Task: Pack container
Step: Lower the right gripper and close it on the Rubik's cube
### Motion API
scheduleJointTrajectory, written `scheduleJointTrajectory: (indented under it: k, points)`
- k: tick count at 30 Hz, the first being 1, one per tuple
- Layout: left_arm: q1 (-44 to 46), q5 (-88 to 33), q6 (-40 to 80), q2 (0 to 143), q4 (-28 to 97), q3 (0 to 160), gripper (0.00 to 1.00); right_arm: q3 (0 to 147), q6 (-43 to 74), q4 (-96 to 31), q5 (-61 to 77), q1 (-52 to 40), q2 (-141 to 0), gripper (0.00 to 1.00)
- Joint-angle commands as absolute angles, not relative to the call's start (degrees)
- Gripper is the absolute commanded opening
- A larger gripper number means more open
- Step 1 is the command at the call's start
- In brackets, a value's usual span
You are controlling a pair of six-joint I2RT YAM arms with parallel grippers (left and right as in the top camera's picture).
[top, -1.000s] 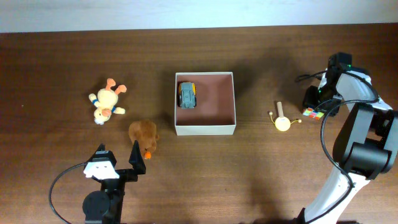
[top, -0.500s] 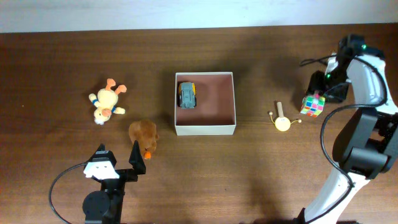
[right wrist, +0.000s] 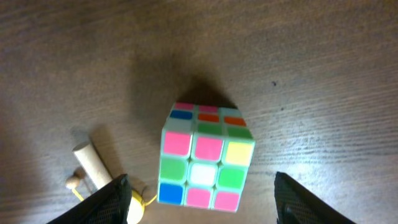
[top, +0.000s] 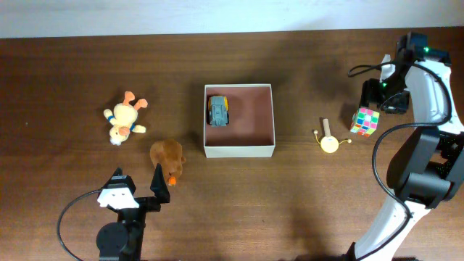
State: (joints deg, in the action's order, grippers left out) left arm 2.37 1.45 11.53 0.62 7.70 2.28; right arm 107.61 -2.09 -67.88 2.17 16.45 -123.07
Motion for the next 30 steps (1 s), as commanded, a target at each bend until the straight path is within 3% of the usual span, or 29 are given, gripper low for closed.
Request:
scheduleJointTrajectory:
  k: [1,30]
  points:
    - [2.1,0.8,10.4,0.3,7.7,2.0,0.99,105.4,-2.3,-66.4,1.0,16.1,-123.5,0.69]
    - [2.1,0.8,10.4,0.3,7.7,2.0,0.99,93.8,0.0,-53.4,1.7,14.9,-127.1,0.68]
